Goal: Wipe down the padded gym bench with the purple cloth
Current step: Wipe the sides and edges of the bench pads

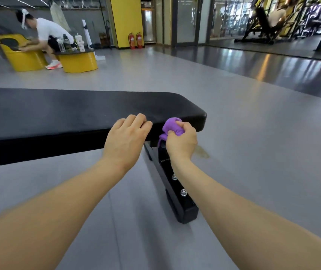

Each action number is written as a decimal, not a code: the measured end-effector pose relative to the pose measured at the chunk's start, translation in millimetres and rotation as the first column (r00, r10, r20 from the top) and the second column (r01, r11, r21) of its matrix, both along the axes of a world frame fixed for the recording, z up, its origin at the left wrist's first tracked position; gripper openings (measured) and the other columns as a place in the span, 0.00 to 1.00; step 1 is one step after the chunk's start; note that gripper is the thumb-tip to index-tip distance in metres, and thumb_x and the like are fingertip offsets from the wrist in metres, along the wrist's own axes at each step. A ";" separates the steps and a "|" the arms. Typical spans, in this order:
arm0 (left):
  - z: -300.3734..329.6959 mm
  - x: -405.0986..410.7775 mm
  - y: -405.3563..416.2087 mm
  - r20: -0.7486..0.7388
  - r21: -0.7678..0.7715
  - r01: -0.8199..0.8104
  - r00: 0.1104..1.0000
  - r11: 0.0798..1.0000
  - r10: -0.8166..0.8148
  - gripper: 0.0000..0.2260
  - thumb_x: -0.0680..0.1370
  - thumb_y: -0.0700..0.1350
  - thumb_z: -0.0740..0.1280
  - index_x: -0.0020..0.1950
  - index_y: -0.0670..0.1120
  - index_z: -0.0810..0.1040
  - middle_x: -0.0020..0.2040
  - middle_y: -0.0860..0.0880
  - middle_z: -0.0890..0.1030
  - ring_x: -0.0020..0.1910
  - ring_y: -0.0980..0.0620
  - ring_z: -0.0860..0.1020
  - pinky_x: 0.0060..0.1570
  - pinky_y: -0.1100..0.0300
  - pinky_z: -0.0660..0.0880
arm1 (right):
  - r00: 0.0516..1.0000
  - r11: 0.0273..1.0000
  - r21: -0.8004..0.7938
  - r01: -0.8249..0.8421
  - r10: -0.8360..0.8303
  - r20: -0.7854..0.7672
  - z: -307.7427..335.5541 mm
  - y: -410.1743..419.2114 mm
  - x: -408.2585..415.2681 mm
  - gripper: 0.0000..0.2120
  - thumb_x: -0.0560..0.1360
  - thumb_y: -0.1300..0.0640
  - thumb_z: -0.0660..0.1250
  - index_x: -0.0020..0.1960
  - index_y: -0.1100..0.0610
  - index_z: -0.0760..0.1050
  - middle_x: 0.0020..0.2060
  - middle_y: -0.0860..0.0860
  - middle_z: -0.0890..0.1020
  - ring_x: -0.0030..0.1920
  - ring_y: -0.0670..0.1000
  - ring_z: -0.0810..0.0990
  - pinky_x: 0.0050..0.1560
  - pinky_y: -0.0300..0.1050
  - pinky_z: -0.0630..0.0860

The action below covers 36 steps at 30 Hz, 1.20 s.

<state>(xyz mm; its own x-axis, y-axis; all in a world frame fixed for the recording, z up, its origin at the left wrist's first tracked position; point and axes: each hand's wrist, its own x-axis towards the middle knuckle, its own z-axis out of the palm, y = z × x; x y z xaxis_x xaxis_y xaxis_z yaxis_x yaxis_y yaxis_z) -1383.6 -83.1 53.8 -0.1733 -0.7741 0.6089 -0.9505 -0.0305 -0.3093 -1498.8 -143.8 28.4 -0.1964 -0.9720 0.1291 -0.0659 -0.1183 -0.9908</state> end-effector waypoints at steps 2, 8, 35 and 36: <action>3.4 7.4 10.3 -0.018 0.041 -0.015 1.000 0.999 0.016 0.18 0.60 0.35 0.74 0.48 0.47 0.79 0.45 0.50 0.77 0.41 0.48 0.77 0.41 0.58 0.72 | 0.999 0.999 0.017 -0.048 0.048 -0.024 1.9 14.9 6.9 0.12 0.71 0.66 0.64 0.52 0.54 0.76 0.53 0.51 0.77 0.50 0.50 0.77 0.51 0.42 0.76; 31.0 18.6 45.0 -0.121 0.236 -0.110 0.982 0.966 0.142 0.17 0.61 0.39 0.76 0.47 0.46 0.79 0.44 0.49 0.78 0.41 0.47 0.78 0.40 0.57 0.73 | 0.880 0.894 0.206 -0.399 0.436 -0.186 45.5 55.0 4.3 0.14 0.71 0.68 0.63 0.52 0.55 0.78 0.42 0.47 0.78 0.42 0.48 0.77 0.37 0.31 0.73; 373.4 -215.1 -8.4 -0.656 0.753 0.322 0.424 0.573 0.624 0.14 0.82 0.51 0.55 0.49 0.44 0.76 0.42 0.49 0.75 0.44 0.49 0.73 0.41 0.60 0.66 | 0.899 0.800 0.563 -0.209 0.383 -0.211 398.5 20.7 -251.6 0.11 0.75 0.67 0.63 0.52 0.54 0.76 0.32 0.53 0.77 0.30 0.56 0.76 0.23 0.36 0.71; 384.8 -223.8 -19.8 -0.676 0.737 0.349 0.367 0.579 0.639 0.15 0.82 0.52 0.55 0.45 0.44 0.74 0.41 0.49 0.75 0.43 0.48 0.74 0.41 0.58 0.68 | 0.899 0.808 0.552 -0.204 0.378 -0.221 412.8 10.8 -258.5 0.11 0.75 0.67 0.63 0.53 0.55 0.77 0.34 0.53 0.78 0.28 0.56 0.76 0.20 0.36 0.70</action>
<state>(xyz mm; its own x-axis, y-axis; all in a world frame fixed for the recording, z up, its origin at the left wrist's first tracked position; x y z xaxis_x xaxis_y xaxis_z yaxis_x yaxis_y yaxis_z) -1607.4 -102.9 438.6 0.1910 -0.8670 -0.4602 -0.6259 -0.4687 0.6233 -1757.4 -133.0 441.2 0.0721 -0.9180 -0.3899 -0.4190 0.3268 -0.8471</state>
